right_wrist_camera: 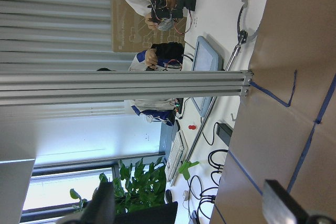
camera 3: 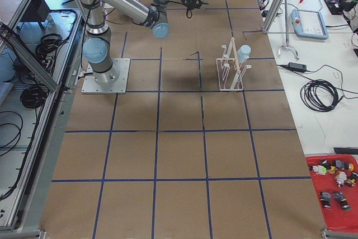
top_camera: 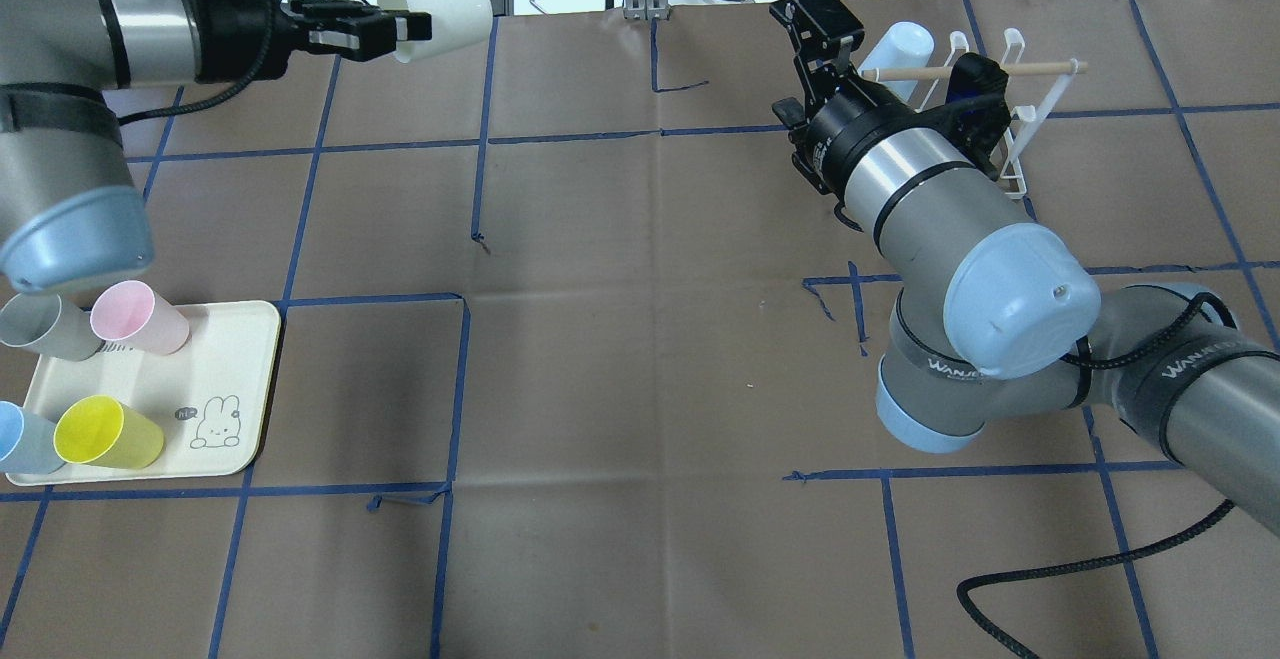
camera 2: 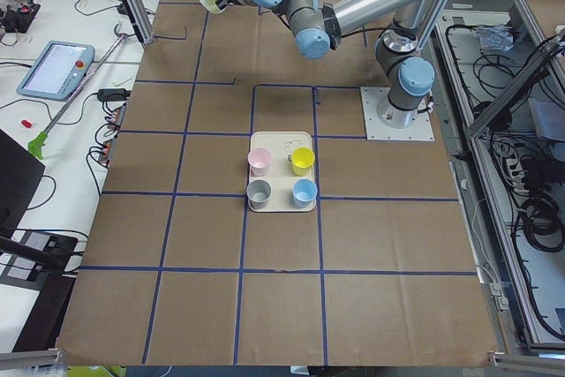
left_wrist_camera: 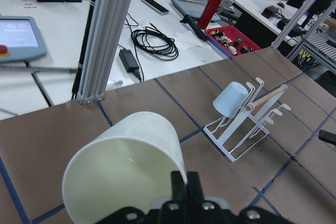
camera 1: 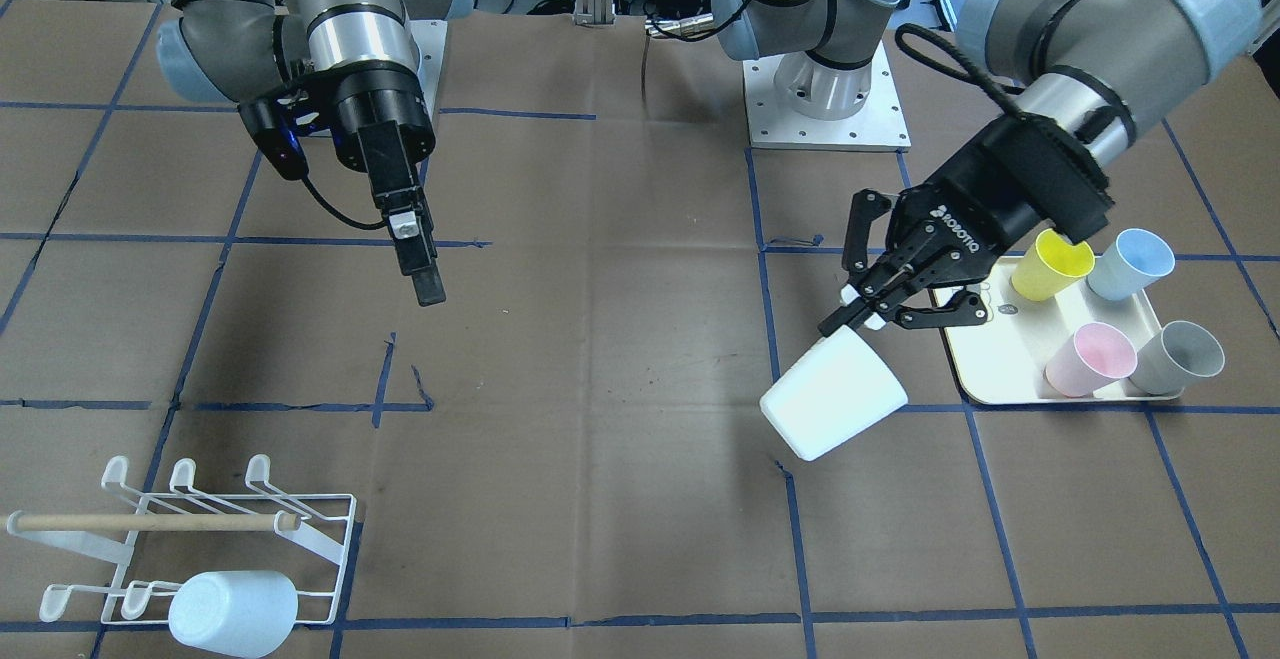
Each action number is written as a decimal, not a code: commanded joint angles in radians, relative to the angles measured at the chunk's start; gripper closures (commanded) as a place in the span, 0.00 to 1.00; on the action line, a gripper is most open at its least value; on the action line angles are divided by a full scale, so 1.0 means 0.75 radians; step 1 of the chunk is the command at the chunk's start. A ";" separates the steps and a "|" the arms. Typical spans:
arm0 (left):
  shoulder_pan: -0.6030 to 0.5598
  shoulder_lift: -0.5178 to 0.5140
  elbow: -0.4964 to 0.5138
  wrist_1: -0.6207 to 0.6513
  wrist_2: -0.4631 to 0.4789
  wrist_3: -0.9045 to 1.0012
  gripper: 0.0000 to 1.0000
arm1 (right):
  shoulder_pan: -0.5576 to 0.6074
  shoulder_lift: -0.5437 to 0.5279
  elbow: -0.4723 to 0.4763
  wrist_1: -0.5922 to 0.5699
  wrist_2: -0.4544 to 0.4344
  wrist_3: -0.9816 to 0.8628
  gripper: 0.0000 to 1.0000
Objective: Transfer IKEA cup to right arm and place on rack
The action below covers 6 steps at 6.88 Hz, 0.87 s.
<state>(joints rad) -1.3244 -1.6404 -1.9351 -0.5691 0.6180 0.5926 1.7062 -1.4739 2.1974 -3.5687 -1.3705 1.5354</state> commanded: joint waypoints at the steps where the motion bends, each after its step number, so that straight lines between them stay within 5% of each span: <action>1: -0.097 -0.026 -0.124 0.318 -0.024 -0.019 1.00 | 0.057 -0.110 0.068 0.080 -0.001 0.254 0.00; 3: -0.167 0.039 -0.268 0.490 -0.028 -0.058 1.00 | 0.063 -0.180 0.105 0.207 0.001 0.333 0.00; 4: -0.167 0.054 -0.386 0.726 -0.028 -0.194 1.00 | 0.083 -0.174 0.099 0.230 0.003 0.344 0.00; 6: -0.159 0.044 -0.433 0.926 -0.095 -0.364 1.00 | 0.106 -0.158 0.093 0.246 0.007 0.319 0.00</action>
<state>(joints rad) -1.4436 -1.6101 -2.2345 0.0507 0.5806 0.3864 1.7772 -1.6003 2.2693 -3.3917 -1.3671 1.7839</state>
